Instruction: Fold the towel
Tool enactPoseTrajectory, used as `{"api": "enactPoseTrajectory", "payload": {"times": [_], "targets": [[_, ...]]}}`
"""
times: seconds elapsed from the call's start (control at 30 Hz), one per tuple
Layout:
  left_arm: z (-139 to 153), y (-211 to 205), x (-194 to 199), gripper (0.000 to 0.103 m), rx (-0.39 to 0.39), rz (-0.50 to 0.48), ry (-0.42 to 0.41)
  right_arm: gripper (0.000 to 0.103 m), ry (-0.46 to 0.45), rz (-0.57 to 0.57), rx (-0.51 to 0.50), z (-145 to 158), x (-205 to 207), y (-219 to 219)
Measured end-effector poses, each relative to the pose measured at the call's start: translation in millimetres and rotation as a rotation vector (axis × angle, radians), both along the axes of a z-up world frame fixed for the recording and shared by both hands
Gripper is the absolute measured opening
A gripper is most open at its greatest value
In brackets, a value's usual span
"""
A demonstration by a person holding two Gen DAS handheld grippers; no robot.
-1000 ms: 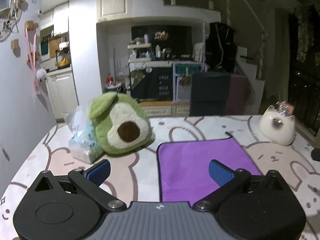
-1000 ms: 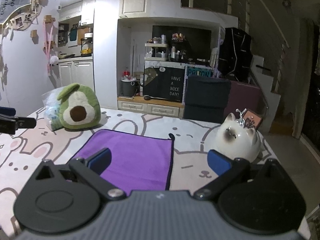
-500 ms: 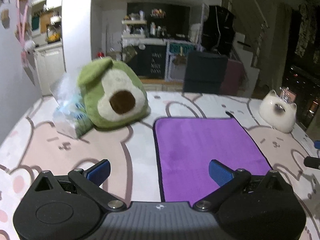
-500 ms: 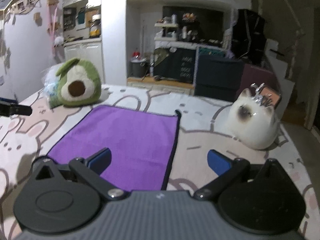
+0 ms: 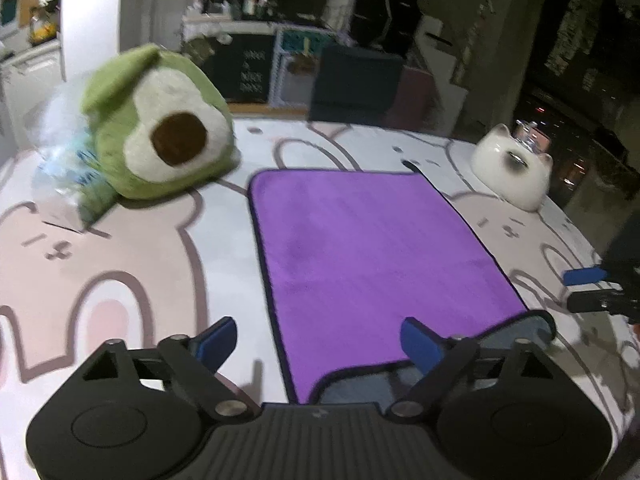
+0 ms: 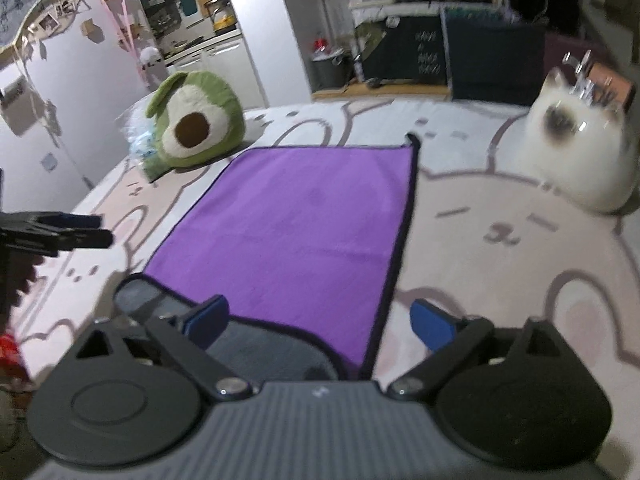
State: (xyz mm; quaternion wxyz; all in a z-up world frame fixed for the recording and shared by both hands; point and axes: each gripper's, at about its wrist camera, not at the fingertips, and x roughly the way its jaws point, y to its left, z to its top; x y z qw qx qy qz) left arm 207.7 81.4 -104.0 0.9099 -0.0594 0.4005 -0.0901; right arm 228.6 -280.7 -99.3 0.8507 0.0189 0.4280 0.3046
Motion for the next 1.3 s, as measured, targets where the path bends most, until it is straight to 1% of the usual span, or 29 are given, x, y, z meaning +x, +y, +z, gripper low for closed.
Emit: {"api": "enactPoseTrajectory", "payload": {"times": [0.07, 0.23, 0.3, 0.37, 0.43, 0.47, 0.53, 0.57, 0.63, 0.67, 0.73, 0.8, 0.83, 0.9, 1.0, 1.13, 1.3], "targets": [[-4, 0, 3, 0.08, -0.022, -0.025, 0.026, 0.092, 0.02, 0.022, 0.002, -4, 2, 1], [-16, 2, 9, 0.065, -0.071, -0.069, 0.102, 0.074, 0.076, 0.043, -0.015, -16, 5, 1], [-21, 2, 10, 0.063, -0.084, -0.087, 0.133, 0.07, 0.101, 0.053, -0.024, -21, 5, 1], [-26, 3, 12, 0.06, -0.084, -0.105, 0.163, 0.065, 0.116, 0.062, -0.04, -27, 5, 2], [-30, 3, 13, 0.053, -0.086, -0.12, 0.194, 0.058, 0.132, 0.068, -0.058, -32, 5, 4], [-32, 3, 13, 0.052, -0.088, -0.121, 0.205, 0.055, 0.139, 0.073, -0.067, -35, 5, 5], [-34, 5, 14, 0.045, -0.086, -0.119, 0.224, 0.046, 0.149, 0.084, -0.08, -39, 5, 5], [-35, 6, 15, 0.042, -0.087, -0.119, 0.231, 0.044, 0.156, 0.091, -0.086, -41, 5, 6], [-36, 6, 15, 0.033, -0.087, -0.118, 0.241, 0.036, 0.163, 0.106, -0.096, -43, 3, 8], [-36, 8, 15, 0.031, -0.088, -0.118, 0.242, 0.034, 0.164, 0.112, -0.101, -43, 2, 9], [-36, 10, 15, 0.022, -0.084, -0.114, 0.248, 0.028, 0.171, 0.118, -0.101, -44, 1, 9], [-37, 11, 16, 0.018, -0.076, -0.11, 0.258, 0.025, 0.18, 0.111, -0.093, -45, 1, 8], [-38, 11, 16, 0.013, -0.071, -0.107, 0.266, 0.023, 0.184, 0.106, -0.094, -46, 2, 8], [-39, 11, 16, 0.008, -0.058, -0.101, 0.278, 0.018, 0.182, 0.1, -0.104, -47, 2, 9], [-39, 10, 15, 0.005, -0.052, -0.103, 0.279, 0.012, 0.176, 0.099, -0.105, -46, 1, 9], [-36, 7, 14, 0.005, -0.032, -0.112, 0.271, 0.007, 0.17, 0.1, -0.103, -44, 1, 9], [-30, 6, 13, 0.004, -0.008, -0.113, 0.248, 0.006, 0.151, 0.086, -0.102, -40, 0, 9]]}}
